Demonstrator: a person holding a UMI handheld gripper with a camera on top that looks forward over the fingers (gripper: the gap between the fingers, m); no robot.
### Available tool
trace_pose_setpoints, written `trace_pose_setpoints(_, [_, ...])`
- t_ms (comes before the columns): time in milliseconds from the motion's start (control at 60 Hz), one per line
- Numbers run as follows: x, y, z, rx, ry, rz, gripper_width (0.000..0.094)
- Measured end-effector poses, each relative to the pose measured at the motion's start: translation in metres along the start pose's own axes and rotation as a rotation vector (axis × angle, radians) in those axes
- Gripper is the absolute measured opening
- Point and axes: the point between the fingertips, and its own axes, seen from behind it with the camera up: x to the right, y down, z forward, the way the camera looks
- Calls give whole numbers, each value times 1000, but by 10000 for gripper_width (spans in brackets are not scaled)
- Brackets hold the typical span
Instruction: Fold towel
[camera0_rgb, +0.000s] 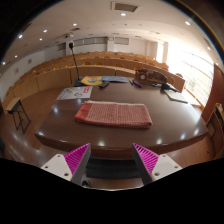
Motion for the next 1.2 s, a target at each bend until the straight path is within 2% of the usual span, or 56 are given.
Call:
trace_pose_setpoints(150, [-101, -35, 76, 20, -86, -13, 850])
trace_pose_setpoints(250, [-144, -59, 129, 25, -103, -13, 849])
trace_pose_setpoints(450, [-158, -99, 231, 33, -2, -35, 849])
trace_pose_setpoints(583, [-149, -107, 280, 15, 52, -52, 825])
trace_pose_setpoints(650, [-151, -105, 297, 1, 59, -54, 737])
trace_pose_setpoints(700, [-150, -109, 302, 24, 62, -50, 629])
trace_pose_setpoints(750, [-151, -110, 303, 27, 66, -67, 460])
trace_pose_setpoints(833, [-138, -112, 305, 39, 125, -118, 93])
trace_pose_setpoints(950, [-139, -113, 302, 37, 148, -165, 48])
trace_pose_setpoints(1033, [-141, -113, 300, 22, 125, -131, 42])
trace_pose_setpoints(1133, [-164, -118, 285, 12, 38, -53, 40])
trace_pose_setpoints(1200, [-180, -134, 261, 30, -55, 5, 40])
